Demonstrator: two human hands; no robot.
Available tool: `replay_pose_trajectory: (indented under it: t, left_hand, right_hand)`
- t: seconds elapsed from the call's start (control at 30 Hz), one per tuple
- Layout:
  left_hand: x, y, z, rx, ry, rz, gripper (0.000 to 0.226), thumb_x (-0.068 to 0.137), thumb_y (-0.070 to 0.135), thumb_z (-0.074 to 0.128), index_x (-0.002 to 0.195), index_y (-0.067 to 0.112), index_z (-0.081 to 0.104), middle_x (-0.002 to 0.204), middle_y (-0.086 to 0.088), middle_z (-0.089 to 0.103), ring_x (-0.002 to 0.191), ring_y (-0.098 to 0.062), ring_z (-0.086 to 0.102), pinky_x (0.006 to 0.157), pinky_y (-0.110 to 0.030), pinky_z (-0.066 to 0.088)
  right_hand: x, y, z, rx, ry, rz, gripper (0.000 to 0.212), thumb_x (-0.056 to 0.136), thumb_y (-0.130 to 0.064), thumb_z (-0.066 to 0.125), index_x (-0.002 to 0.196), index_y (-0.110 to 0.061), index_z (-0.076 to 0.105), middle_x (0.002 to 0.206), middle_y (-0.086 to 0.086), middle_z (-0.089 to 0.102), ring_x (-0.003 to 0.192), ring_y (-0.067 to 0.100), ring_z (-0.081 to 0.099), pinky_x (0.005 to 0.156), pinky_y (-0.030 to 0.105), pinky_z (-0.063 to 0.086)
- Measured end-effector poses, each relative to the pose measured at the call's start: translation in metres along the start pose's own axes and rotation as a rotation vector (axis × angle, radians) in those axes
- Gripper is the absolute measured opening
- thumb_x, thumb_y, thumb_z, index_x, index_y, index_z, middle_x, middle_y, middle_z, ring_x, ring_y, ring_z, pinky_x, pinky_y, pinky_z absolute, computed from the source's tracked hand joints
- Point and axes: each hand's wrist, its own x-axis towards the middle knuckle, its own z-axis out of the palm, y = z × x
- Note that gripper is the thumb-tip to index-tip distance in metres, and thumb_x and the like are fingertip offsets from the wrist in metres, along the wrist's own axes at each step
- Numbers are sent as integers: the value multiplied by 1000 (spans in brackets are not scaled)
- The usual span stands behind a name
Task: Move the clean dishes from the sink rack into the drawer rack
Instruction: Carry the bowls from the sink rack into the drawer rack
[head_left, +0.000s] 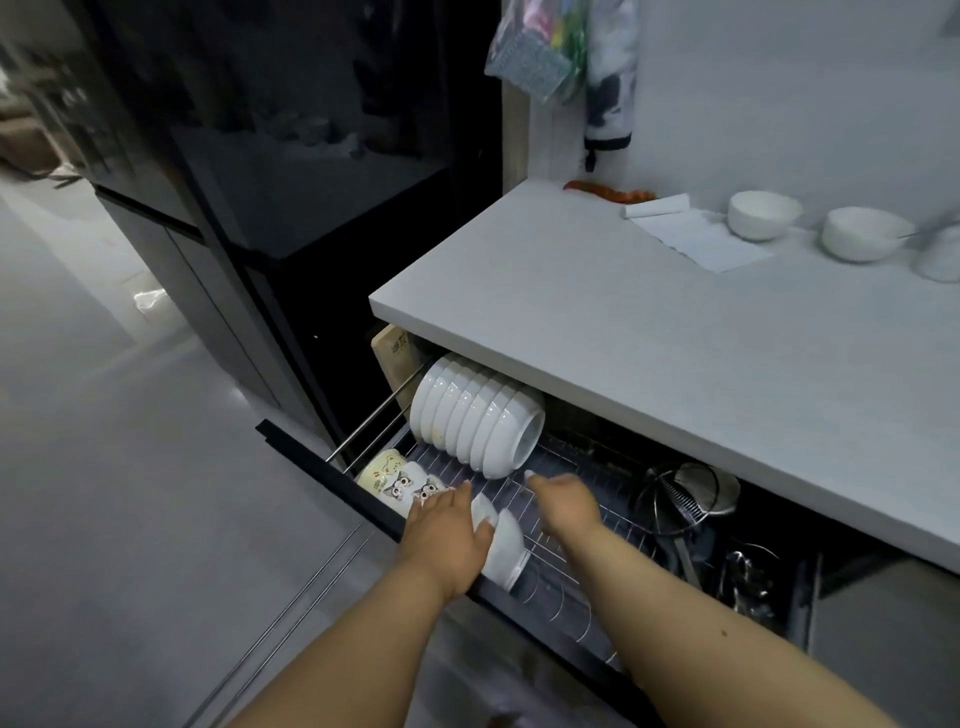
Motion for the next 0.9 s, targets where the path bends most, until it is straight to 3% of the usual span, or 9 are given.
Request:
replay_pose_trajectory:
  t: [0.17, 0.3, 0.43, 0.53, 0.7, 0.9]
  left_hand:
    - [-32, 24, -16, 24, 34, 39, 59, 100, 45, 30, 149, 13, 24, 147, -10, 43, 135, -26, 38, 115, -39, 22]
    - [-56, 58, -28, 29, 57, 121, 54, 100, 45, 31, 144, 14, 32, 141, -9, 49, 129, -28, 43, 111, -39, 29]
    - [-70, 100, -26, 44, 54, 211, 58, 100, 46, 31, 148, 14, 26, 147, -9, 43, 134, -29, 37, 114, -41, 25]
    - [-80, 137, -23, 71, 48, 288, 59, 100, 46, 31, 149, 13, 25, 144, -10, 46, 133, -27, 40, 114, -39, 26]
    - [-87, 192, -12, 110, 55, 415, 59, 100, 47, 30, 149, 15, 24, 137, -9, 54, 130, -26, 45, 117, -42, 21]
    - [-93, 262, 4, 123, 23, 523, 55, 100, 43, 31, 146, 14, 28, 129, -7, 60, 126, -25, 48, 118, -42, 18]
  right_hand:
    - [-36, 3, -33, 90, 65, -46, 46, 87, -37, 57, 51, -16, 40, 51, 4, 44, 54, 22, 44, 59, 28, 37]
    - [-69, 9, -72, 154, 132, -80, 42, 88, -40, 56, 55, -17, 42, 55, 8, 45, 56, 21, 45, 62, 29, 38]
    - [-99, 20, -115, 215, 189, -116, 38, 88, -41, 55, 60, -20, 43, 65, 11, 43, 62, 23, 42, 63, 34, 38]
    - [-116, 30, -150, 253, 270, -120, 37, 81, -46, 56, 55, -23, 43, 62, 10, 44, 59, 23, 43, 62, 38, 39]
    - [-137, 51, -204, 292, 373, -127, 35, 89, -38, 54, 61, -16, 50, 65, 9, 52, 61, 23, 51, 66, 36, 46]
    - [-156, 87, -272, 429, 460, -87, 37, 92, -31, 55, 58, -19, 45, 62, 7, 48, 63, 23, 46, 64, 35, 40]
